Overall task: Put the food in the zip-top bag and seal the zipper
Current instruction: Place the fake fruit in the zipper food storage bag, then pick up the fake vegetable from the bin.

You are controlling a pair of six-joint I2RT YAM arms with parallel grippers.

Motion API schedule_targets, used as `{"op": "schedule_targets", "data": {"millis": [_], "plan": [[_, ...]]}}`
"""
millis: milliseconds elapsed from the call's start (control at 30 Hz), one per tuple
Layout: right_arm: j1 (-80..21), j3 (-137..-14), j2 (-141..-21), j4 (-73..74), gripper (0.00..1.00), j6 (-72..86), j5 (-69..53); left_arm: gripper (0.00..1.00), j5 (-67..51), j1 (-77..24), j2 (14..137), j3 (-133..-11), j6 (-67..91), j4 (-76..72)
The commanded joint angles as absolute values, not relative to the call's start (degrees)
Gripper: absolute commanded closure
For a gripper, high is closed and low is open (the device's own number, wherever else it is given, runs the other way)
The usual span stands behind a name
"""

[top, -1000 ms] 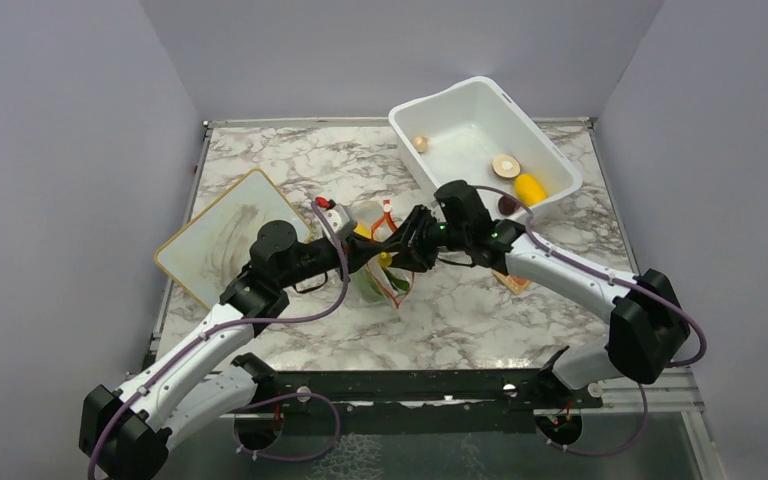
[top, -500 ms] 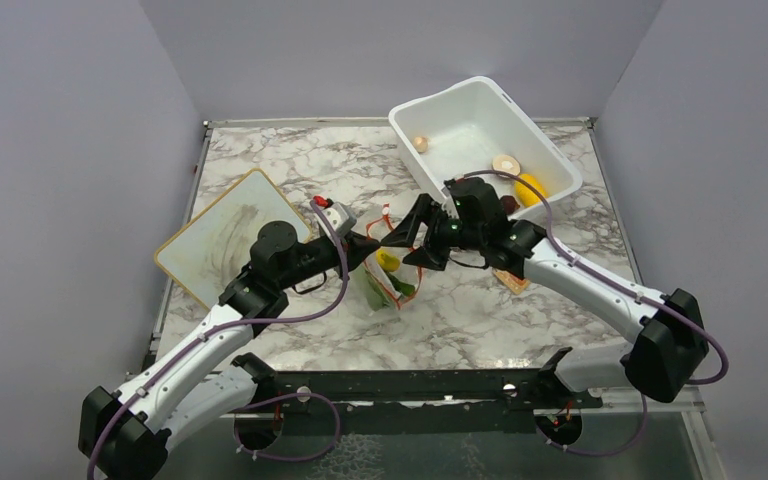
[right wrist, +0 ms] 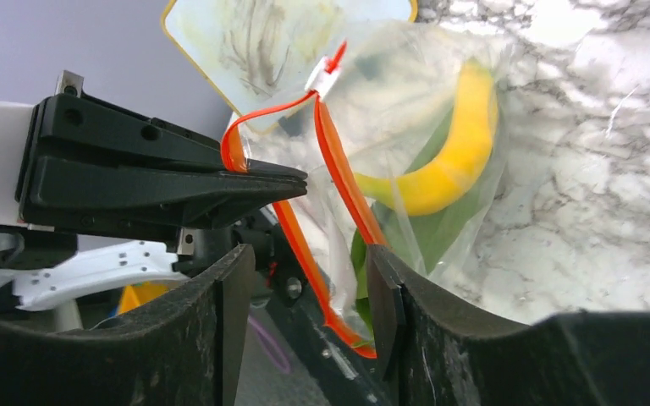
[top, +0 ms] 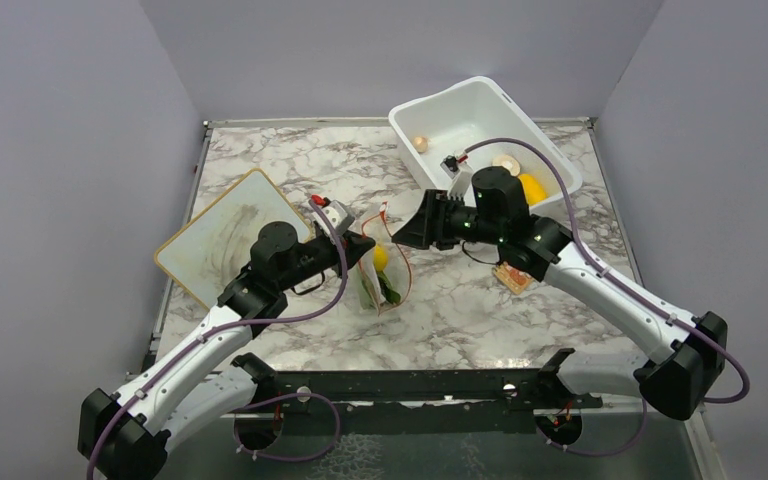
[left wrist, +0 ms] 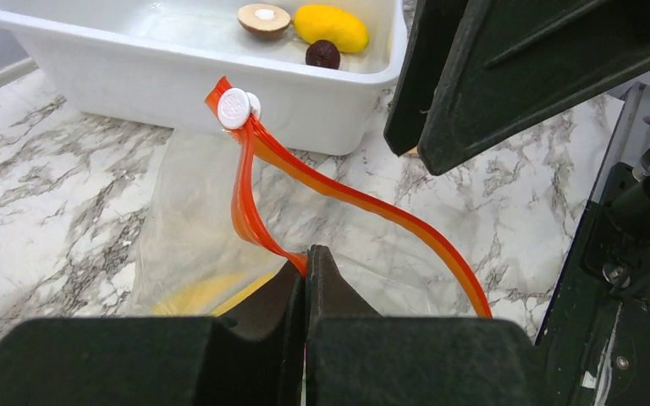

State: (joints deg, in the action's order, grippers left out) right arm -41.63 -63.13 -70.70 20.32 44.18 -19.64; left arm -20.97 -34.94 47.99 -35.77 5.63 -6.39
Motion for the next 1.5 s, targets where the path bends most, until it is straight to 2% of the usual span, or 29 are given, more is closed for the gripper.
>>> {"op": "schedule_targets", "data": {"millis": [0,300,467,600,833,1033,1167,1333,1467], "plan": [[-41.92,-64.73,-70.43,24.25,0.5,32.53,-17.51,1.0,-19.57,-34.89,47.53,-37.89,5.98,-6.55],[-42.61,-62.73,-73.23,24.5,0.5,27.07,-17.84,1.0,-19.39,-34.89,49.53,-39.76,7.21,-4.08],[-42.6,-66.6,-73.91,25.52,0.5,22.69,-8.03,1.0,-17.65,-34.94,48.57,-39.74,6.52,-3.74],[-42.52,-75.22,-76.37,28.35,0.5,17.4,2.36,1.0,-15.97,-34.89,47.89,-39.41,6.59,-3.81],[-41.29,-80.69,-80.89,24.79,0.49,9.68,15.05,1.0,-16.12,-34.89,48.31,-39.72,6.08,-3.12],[-34.58,-86.04,-88.49,25.52,0.47,5.68,14.53,1.0,-16.47,-34.87,48.72,-39.91,6.65,-3.08],[-31.74,-88.5,-93.72,25.71,0.42,2.83,21.44,1.0,-17.69,-34.89,49.33,-40.34,6.94,-2.68],[-26.68,-92.2,-100.97,27.24,0.4,0.15,25.63,1.0,-18.24,-34.89,49.41,-40.26,7.04,-2.87],[-24.45,-93.48,-107.34,26.81,0.39,-2.73,33.72,1.0,-18.2,-34.89,49.31,-40.34,6.94,-2.81]]}}
